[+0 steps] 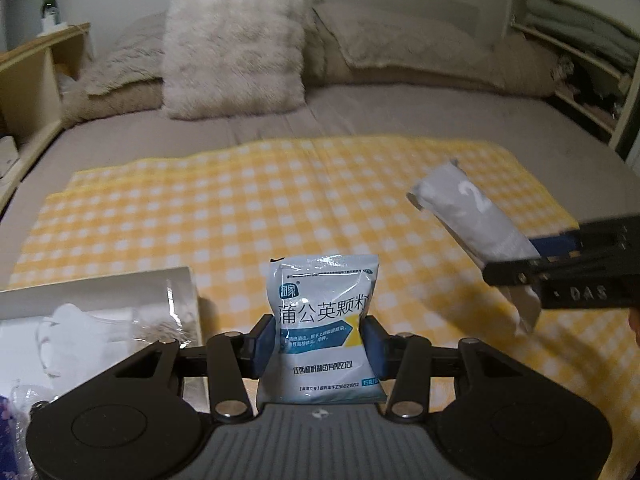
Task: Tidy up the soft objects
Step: 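Carry the medicine sachet and grey packet into the white tray with both tools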
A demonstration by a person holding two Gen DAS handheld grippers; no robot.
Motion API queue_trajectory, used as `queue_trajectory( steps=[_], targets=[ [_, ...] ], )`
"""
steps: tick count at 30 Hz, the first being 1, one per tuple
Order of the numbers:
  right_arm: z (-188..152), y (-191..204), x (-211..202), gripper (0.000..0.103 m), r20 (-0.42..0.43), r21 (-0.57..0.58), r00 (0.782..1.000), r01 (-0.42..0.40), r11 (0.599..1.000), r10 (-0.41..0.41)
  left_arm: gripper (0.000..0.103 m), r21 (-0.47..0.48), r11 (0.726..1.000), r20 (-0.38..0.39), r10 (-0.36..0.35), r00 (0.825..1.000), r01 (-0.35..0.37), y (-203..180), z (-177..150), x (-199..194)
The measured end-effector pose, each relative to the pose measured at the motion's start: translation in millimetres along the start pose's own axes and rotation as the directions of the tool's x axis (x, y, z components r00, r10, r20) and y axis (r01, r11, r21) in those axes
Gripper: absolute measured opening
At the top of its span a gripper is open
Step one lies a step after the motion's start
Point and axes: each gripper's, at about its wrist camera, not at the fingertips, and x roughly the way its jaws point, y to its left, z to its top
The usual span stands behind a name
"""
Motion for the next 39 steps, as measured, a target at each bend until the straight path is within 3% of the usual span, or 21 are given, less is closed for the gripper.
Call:
queue_trajectory(
  steps=[10,20,31,39],
  targets=[
    [3,20,-50,0.052,0.116,0.089,0.993,-0.027,0.996,0.017,0.048,-0.084,0.996,0.075,0.036,0.997,-0.030,19,2,-43],
    [4,54,-69,0.053,0.157,0.105,0.987,-0.030,0.994,0.013,0.048,-0.138,0.990,0.122,0.055,0.991,-0.038,45,-4,-75],
    [16,94,-54,0.053,0.176,0.153,0.983,-0.083,0.985,0.055,0.049,-0.168,0.980,0.177,0.136,0.975,-0.106,110,-7,-108],
    [35,139,-26,0.053,0.163,0.148,0.979,-0.150,0.977,0.126,0.049,-0.258,0.947,0.169,0.239,0.956,-0.191,181,-15,-118]
  ],
)
